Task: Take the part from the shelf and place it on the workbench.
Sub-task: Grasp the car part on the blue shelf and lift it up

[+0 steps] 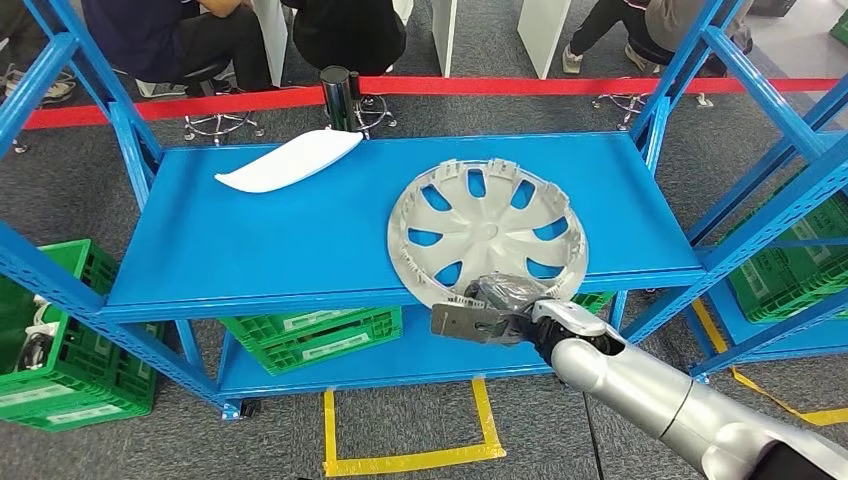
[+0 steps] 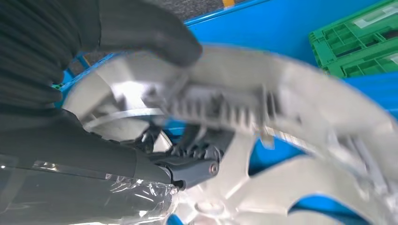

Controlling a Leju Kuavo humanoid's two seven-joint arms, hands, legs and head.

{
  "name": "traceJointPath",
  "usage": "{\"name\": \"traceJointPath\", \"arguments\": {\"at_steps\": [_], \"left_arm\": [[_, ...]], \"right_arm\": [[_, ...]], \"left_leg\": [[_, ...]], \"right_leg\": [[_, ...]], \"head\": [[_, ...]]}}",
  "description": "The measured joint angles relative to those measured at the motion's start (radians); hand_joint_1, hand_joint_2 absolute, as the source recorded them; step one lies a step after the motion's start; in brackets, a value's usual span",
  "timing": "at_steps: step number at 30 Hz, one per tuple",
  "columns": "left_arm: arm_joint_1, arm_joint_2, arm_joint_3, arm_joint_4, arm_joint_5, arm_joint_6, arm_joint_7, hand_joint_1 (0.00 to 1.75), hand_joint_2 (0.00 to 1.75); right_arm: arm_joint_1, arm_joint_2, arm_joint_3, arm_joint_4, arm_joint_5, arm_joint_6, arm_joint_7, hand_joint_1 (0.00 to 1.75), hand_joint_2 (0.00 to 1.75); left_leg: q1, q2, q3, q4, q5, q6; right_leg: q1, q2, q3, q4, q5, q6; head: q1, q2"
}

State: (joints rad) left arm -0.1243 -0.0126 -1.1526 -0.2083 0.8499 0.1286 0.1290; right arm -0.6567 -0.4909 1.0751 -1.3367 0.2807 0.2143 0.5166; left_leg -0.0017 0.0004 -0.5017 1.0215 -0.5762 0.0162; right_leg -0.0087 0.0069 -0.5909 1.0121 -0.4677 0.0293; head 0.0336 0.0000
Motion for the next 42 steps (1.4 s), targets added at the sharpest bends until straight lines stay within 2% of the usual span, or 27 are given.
{"name": "traceJointPath", "arguments": {"at_steps": [22, 29, 33, 42], "left_arm": [[0.0, 0.0, 0.0, 0.0, 0.0, 0.0, -0.003, 0.0, 0.0], [0.0, 0.001, 0.0, 0.0, 0.0, 0.004, -0.019, 0.0, 0.0], [0.0, 0.001, 0.0, 0.0, -0.007, 0.01, -0.064, 0.0, 1.75], [0.0, 0.003, -0.003, 0.0, -0.034, 0.055, -0.153, 0.0, 1.75]], "right_arm": [[0.009, 0.023, -0.003, 0.015, 0.0, -0.005, -0.016, 1.75, 1.75], [0.017, 0.025, -0.006, 0.019, 0.014, -0.064, -0.047, 1.75, 1.75], [0.034, 0.022, -0.037, 0.003, 0.034, -0.171, -0.089, 1.75, 1.75], [0.134, -0.009, -0.175, -0.094, 0.082, -0.369, -0.156, 1.75, 1.75]], "left_leg": [[0.0, -0.003, 0.0, 0.0, 0.0, 0.0], [0.0, -0.002, 0.0, 0.0, 0.0, 0.0], [0.0, -0.003, 0.0, 0.0, 0.0, 0.0], [0.0, -0.006, -0.002, 0.0, 0.0, 0.0]], "right_leg": [[0.0, -0.001, 0.0, 0.0, 0.0, 0.0], [0.0, -0.001, 0.0, 0.0, 0.0, 0.0], [0.0, -0.001, 0.0, 0.0, 0.0, 0.0], [0.0, -0.003, 0.0, 0.0, 0.0, 0.0]], "head": [[0.0, 0.0], [0.0, 0.0], [0.0, 0.0], [0.0, 0.0]]}}
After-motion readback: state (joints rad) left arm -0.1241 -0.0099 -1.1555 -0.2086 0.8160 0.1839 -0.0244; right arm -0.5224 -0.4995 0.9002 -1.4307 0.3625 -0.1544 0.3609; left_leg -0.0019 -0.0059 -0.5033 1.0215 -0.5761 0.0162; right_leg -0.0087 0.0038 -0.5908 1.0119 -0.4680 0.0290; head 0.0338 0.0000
